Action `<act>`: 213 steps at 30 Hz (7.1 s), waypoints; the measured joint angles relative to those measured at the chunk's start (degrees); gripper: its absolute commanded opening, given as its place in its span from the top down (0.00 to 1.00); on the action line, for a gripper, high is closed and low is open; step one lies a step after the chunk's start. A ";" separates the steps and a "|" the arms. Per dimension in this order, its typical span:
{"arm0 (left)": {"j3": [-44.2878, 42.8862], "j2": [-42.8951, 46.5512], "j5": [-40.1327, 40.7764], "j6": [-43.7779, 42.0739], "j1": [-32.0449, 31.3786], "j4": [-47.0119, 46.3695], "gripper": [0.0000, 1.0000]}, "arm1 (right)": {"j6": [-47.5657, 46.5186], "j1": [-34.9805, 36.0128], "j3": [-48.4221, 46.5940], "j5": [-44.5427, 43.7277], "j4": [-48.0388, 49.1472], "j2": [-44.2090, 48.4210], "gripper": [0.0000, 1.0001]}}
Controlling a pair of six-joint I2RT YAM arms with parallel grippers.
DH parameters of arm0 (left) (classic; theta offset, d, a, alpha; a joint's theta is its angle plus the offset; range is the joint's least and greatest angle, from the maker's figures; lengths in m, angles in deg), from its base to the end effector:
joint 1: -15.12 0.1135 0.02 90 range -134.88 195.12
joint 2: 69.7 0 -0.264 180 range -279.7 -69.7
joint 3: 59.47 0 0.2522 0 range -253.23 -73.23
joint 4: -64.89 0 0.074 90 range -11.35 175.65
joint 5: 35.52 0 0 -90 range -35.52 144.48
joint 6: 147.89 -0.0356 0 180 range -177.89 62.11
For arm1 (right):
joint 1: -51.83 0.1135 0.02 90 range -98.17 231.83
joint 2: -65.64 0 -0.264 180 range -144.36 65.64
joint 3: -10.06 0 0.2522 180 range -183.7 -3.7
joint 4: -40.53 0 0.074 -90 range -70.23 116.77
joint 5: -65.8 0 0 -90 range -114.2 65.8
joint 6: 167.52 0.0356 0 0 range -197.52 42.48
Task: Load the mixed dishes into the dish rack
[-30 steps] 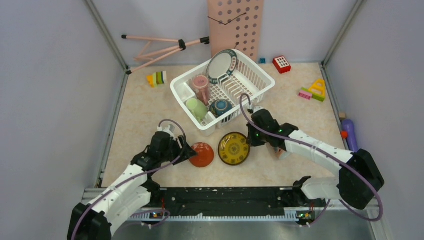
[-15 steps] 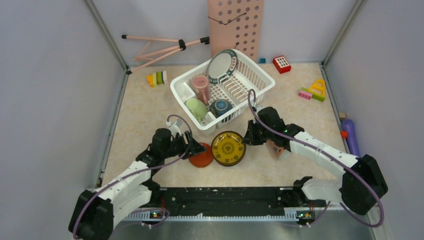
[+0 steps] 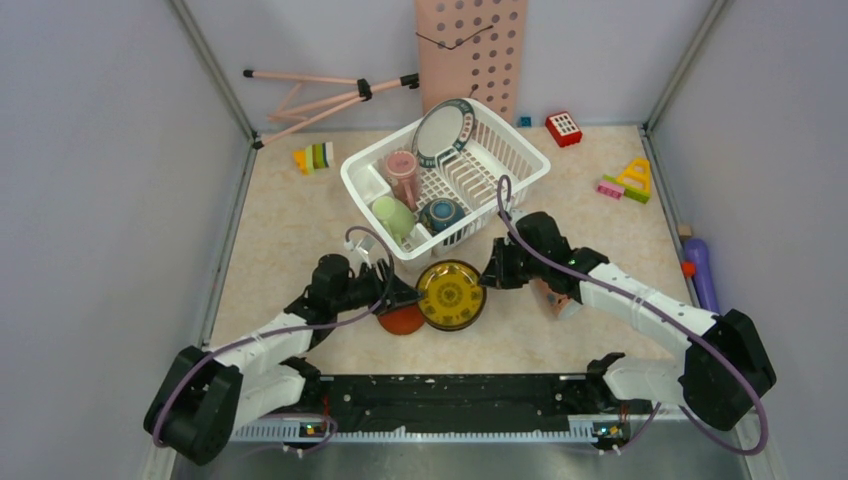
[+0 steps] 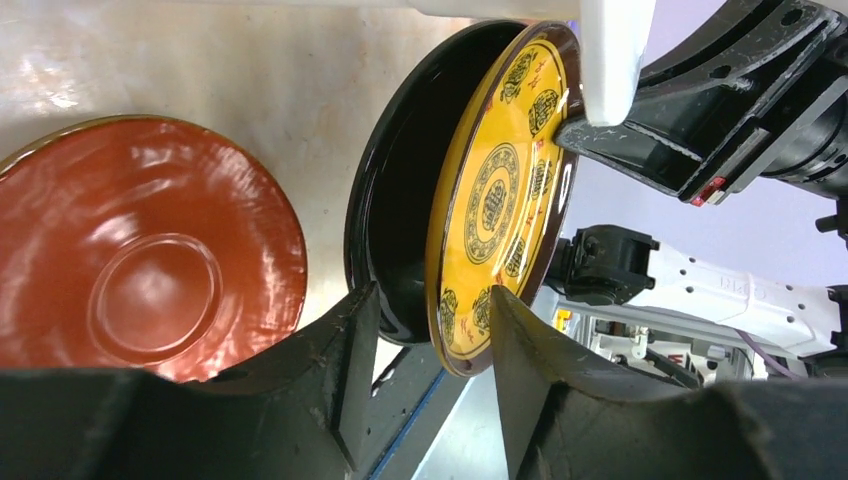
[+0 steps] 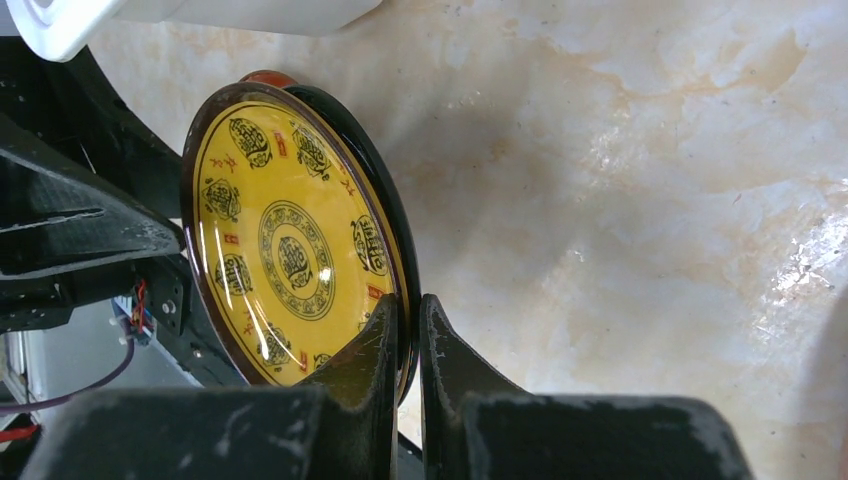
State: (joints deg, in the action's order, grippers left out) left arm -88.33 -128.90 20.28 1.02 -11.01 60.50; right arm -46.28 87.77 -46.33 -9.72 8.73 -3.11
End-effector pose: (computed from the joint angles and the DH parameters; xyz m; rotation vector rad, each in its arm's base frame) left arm 0.1667 -0.1041 0.1676 -0.2204 2.2899 -1.4672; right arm 0.1960 0.1531 0.2300 -0.2346 2.4705 0.8419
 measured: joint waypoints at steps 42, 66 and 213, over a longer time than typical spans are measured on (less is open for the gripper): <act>-27.85 9.94 15.06 -21.75 -7.58 37.55 1.00 | -2.67 1.16 1.60 -10.12 3.72 16.81 0.31; -52.00 -12.09 45.46 -50.10 -6.95 26.23 1.00 | -8.76 -0.50 6.10 -28.63 -0.52 33.14 0.34; -37.51 4.00 29.57 -35.01 -7.17 39.36 0.09 | 7.80 -7.91 15.37 7.37 17.07 -6.49 0.42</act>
State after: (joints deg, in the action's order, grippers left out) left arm -125.83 -124.90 49.85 -33.99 -18.18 99.87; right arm -38.47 79.86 -30.97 -2.35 25.80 -9.61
